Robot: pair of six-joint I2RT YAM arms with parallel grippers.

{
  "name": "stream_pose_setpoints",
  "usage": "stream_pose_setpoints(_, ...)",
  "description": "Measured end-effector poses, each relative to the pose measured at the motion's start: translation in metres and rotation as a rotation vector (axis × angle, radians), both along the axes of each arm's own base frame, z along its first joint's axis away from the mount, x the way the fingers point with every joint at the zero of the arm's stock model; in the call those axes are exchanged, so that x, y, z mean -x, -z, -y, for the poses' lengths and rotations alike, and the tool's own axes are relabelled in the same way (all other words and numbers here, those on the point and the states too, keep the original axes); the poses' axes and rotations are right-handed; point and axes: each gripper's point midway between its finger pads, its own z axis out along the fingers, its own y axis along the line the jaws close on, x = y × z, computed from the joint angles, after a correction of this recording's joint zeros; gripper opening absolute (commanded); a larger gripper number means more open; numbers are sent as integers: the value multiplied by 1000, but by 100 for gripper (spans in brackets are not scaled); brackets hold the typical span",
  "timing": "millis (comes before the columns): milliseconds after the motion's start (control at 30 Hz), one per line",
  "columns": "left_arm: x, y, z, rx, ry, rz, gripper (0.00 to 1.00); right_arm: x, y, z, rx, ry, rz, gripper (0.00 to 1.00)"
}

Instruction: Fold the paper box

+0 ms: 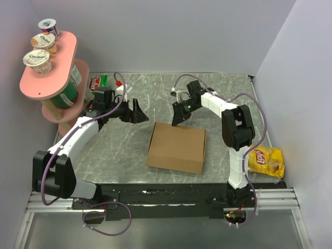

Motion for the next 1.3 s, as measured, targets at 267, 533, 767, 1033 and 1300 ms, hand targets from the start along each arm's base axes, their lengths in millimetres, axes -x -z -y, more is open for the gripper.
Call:
stream_pose_setpoints(267, 3, 12, 13, 29, 43, -54, 97, -18, 2, -2, -2, 45, -77, 31)
stream_pose_setpoints(533, 0, 17, 16, 44, -1, -73, 97, -30, 6, 2, -16, 113, -180, 30)
stream_pose_setpoints(767, 9, 28, 18, 80, -42, -99, 96, -52, 21, 9, -1, 179, -210, 30)
stream_pose_setpoints(1033, 13, 22, 29, 152, -48, -75, 96, -51, 49, 18, 78, 222, -272, 31)
stream_pose_setpoints(1300, 1, 9, 24, 151, -111, -8, 96, -42, 31, 15, 40, 252, -261, 94)
